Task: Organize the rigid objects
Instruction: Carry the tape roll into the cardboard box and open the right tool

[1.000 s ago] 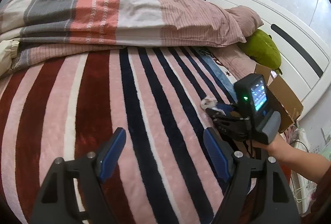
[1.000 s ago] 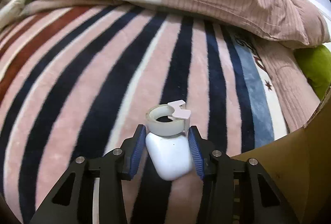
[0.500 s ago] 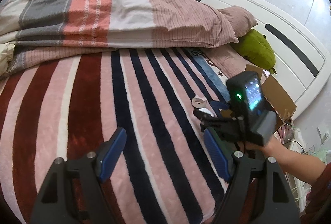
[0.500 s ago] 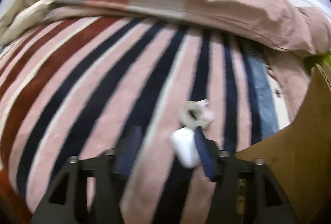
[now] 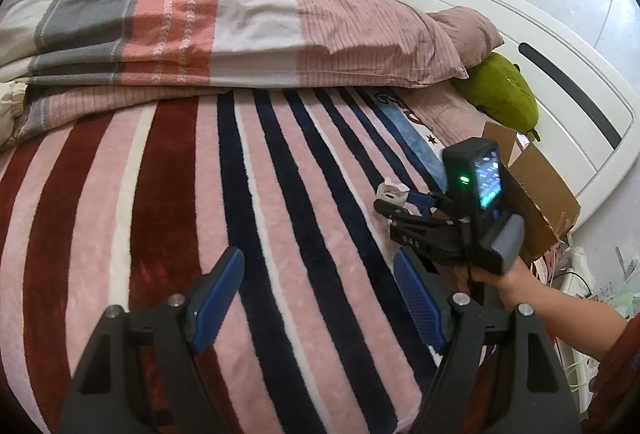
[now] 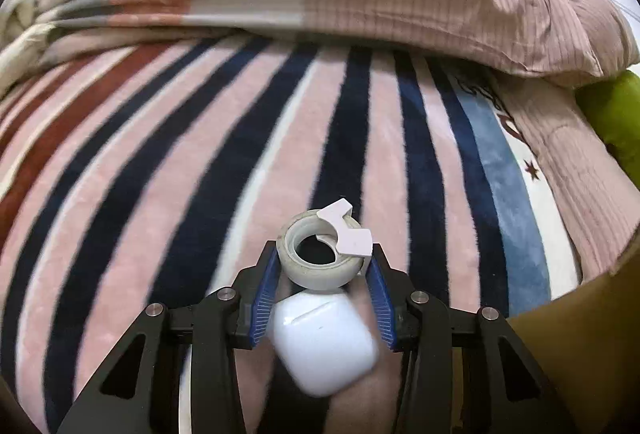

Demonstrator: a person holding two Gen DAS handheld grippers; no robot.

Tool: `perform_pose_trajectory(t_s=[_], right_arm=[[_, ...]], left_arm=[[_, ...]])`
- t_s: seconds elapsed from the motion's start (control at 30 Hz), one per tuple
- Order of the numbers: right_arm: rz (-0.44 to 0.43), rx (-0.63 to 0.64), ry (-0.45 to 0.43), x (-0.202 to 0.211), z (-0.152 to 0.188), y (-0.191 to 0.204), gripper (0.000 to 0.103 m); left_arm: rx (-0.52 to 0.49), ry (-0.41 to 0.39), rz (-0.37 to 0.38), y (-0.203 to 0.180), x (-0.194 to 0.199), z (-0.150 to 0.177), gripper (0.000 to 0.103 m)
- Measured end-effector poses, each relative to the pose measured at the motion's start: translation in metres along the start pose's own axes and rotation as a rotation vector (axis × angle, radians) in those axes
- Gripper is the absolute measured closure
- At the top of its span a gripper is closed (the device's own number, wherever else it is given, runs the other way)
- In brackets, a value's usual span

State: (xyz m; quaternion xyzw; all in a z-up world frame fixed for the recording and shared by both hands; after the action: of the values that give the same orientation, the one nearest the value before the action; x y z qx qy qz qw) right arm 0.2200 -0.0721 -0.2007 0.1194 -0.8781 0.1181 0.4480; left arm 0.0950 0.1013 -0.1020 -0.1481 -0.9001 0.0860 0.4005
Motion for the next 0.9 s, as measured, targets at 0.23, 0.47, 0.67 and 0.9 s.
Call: perform_pose_trajectory(t_s=[0.23,0.47,0.67,0.9], right_arm=[[-0.233,0.140,-0.106,0.079,-0.008,0.060,0.065],[-0.371,0.190,-0.217,0.162,-0.018,0.079,0.065],[-0.344,0.173,-0.286,0.196,-0.025,0.041,0.065],[-0.257,0.119,-0.279,0.199,-0.019,-0.037,0.065]], left_arm=[[-0.013,-0.009,0.078,-0.027,0.004,-0.017,0.029],[-0.065,-0.010,0.194,-0.082,0.003,-0.047,0.035],[-0.146,0.011,0.268,-0.147,-0.014,-0.074,0.064],[-0.246,0.065,0.296,-0.225,-0.052,-0.093,0.064]])
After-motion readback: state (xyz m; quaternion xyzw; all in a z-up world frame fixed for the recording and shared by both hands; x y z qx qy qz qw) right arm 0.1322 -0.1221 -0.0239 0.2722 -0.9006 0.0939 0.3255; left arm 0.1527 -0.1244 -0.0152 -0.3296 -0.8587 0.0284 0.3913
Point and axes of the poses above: each gripper's, at about its wrist camera, not at the fingertips, and x roughly against the way its jaws point, y to its left, z to its underside, the point moved 8 cm from there along -x, roughly the way its jaws point, and after that the axes turned 4 degrees about -x, right-handed, at the moved point
